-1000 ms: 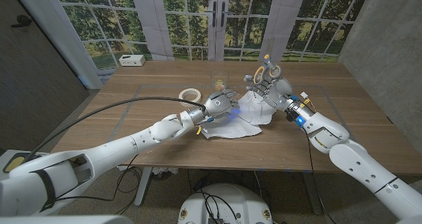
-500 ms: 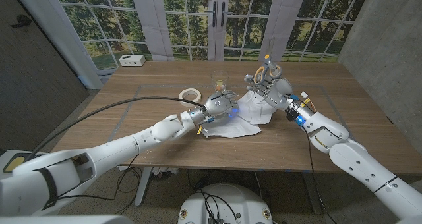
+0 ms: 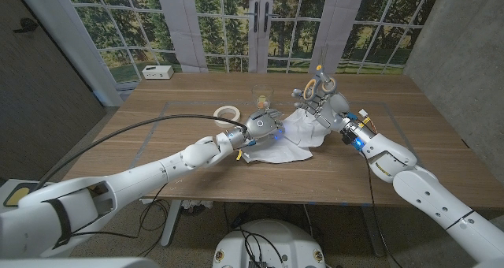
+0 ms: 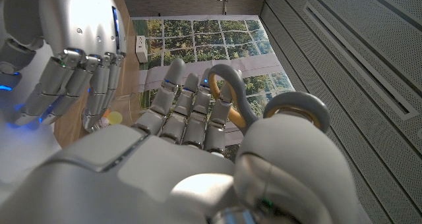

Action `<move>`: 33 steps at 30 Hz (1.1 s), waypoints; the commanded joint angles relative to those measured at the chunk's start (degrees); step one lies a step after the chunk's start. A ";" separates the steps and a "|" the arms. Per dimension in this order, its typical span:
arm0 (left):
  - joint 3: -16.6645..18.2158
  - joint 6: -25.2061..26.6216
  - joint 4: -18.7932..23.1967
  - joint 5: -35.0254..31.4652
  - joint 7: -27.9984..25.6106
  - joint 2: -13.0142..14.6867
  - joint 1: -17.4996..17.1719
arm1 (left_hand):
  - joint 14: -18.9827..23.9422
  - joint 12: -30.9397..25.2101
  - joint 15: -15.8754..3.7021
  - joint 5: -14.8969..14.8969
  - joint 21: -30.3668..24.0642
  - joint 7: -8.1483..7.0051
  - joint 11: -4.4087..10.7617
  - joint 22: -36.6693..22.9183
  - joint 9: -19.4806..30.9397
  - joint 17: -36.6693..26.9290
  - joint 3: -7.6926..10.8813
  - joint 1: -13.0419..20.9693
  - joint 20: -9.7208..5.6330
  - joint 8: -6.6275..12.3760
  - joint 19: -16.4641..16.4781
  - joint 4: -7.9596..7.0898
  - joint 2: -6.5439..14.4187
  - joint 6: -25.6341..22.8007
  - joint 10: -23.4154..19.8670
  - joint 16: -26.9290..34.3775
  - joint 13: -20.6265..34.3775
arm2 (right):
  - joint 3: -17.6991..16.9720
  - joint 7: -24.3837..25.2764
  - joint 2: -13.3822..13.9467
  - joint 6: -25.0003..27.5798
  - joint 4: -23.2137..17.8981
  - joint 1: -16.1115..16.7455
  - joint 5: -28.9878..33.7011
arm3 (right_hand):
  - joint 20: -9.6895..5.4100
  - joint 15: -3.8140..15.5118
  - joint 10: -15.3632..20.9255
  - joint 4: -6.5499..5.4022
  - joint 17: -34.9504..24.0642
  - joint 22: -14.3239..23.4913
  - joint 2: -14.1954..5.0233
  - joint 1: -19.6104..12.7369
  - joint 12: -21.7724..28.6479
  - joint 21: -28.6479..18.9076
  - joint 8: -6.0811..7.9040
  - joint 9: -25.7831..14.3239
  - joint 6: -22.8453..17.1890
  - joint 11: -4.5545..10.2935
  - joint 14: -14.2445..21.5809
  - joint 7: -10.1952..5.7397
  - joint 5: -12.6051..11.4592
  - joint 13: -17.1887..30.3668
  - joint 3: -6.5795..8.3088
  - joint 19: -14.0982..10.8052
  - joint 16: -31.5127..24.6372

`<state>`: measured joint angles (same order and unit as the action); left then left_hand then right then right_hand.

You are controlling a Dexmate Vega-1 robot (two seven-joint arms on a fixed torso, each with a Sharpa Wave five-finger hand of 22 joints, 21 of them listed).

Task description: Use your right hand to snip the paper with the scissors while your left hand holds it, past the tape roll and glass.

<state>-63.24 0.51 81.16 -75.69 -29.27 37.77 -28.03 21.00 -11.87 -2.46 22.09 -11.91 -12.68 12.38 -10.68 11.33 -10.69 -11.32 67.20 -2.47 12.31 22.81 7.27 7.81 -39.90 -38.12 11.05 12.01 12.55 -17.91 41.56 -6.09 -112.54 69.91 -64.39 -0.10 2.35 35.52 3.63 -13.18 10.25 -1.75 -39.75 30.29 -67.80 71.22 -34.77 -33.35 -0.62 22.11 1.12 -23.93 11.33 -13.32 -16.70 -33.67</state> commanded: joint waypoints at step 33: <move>-0.14 -2.27 -1.09 2.34 0.77 -0.01 0.84 | 18.84 -3.43 -10.37 -7.92 -1.41 0.02 0.23 -0.40 0.15 -1.29 8.17 3.62 -2.46 1.66 4.58 -0.03 1.71 -4.13 -11.22 2.09 3.98 | 0.71 0.45 -0.74 0.47 0.41 -1.10 -0.02 | -0.15 2.42 1.03 0.29 -0.42 0.26 -0.85 -0.18 -0.57 0.54 1.11 0.28 -0.04 0.22 0.65 -0.03 0.14 0.17 0.09 -0.94 0.49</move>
<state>-63.43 -0.80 80.70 -74.20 -27.67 37.93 -27.45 35.87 -14.68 -3.21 15.41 -13.22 -12.62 12.61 -10.81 11.44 -11.52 -4.88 69.71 -2.75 13.64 26.59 7.00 9.40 -42.96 -47.47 12.93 14.78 13.15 -17.53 40.96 -5.64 -112.17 68.95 -64.41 -0.20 2.57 35.93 3.62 -13.48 10.25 -2.30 -39.82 29.86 -67.37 72.07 -34.34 -33.35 -0.42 22.32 1.12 -23.94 11.32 -13.33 -17.21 -33.26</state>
